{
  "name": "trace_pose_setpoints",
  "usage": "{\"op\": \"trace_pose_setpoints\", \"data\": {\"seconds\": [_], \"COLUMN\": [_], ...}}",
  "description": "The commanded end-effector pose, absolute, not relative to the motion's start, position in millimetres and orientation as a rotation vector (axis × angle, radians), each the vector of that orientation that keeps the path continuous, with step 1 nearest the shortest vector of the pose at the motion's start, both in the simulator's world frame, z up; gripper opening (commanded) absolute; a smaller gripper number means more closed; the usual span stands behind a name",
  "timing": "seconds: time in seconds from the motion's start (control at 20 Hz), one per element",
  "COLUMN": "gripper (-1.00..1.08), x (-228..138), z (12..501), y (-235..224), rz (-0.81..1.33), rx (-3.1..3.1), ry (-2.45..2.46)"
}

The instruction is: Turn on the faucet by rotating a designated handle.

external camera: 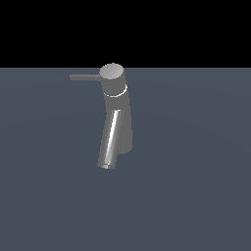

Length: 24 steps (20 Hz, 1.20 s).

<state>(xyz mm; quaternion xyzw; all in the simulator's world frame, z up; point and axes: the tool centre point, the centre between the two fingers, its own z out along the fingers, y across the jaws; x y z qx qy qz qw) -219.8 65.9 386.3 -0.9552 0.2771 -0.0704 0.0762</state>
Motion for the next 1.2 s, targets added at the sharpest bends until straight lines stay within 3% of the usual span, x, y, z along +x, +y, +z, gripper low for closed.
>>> {"op": "trace_pose_setpoints", "data": {"seconds": [0.0, 1.15], "gripper": [-1.00, -1.00], "x": [-213, -125], "z": [378, 320], "y": [73, 115], "rz": [-0.241, -0.465], "rx": [-2.814, -2.295], "ry": [0.923, 1.590]}}
